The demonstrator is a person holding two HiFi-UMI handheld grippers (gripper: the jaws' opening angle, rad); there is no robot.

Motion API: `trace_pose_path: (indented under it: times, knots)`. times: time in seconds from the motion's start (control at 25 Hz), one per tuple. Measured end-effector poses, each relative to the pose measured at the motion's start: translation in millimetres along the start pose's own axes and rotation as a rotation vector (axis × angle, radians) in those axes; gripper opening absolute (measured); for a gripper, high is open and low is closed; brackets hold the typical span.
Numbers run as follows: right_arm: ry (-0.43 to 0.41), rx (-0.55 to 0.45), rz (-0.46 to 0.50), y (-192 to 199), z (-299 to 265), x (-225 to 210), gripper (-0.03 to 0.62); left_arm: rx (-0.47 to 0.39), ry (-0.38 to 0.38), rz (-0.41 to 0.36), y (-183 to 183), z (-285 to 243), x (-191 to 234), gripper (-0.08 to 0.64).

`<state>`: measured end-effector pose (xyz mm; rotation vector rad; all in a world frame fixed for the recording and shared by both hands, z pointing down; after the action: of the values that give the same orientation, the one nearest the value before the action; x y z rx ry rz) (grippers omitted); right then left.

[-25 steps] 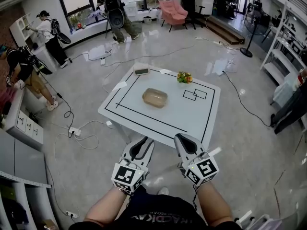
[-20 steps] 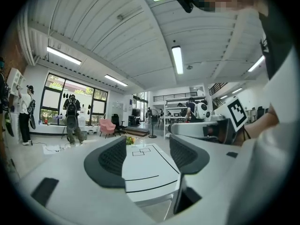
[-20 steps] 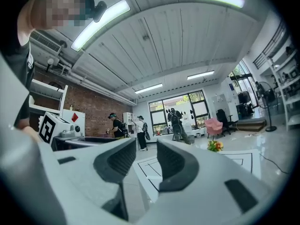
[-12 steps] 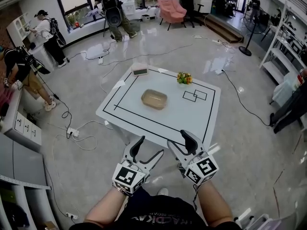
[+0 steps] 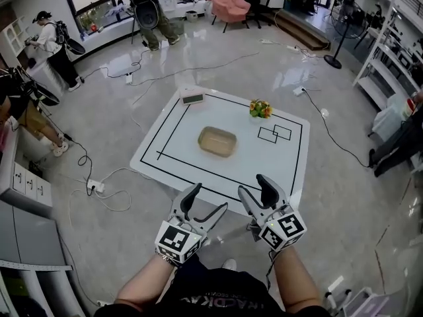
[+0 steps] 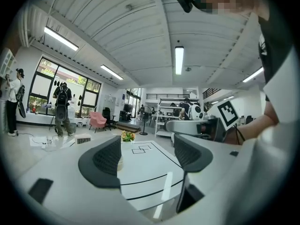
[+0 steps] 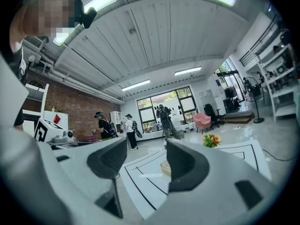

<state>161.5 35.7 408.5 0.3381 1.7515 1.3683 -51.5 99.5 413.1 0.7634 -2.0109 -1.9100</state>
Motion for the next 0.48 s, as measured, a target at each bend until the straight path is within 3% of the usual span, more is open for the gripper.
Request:
trace_pose_path:
  times: [0.48]
  knots:
    - [0.154, -0.039, -0.037, -1, -85, -8, 0.247, -0.019, 0.151, -0.008, 13, -34, 104, 0.344]
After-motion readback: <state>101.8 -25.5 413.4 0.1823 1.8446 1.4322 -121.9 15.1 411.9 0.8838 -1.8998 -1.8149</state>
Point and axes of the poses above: the fingertips, and each gripper's own axes: z backward along the fingers, x to its left, y out of its underside, the point moved 10 cm from there along z, backward along the fingers, and after that the axes turned 15 degrees about -z, right-handed, at the moved point
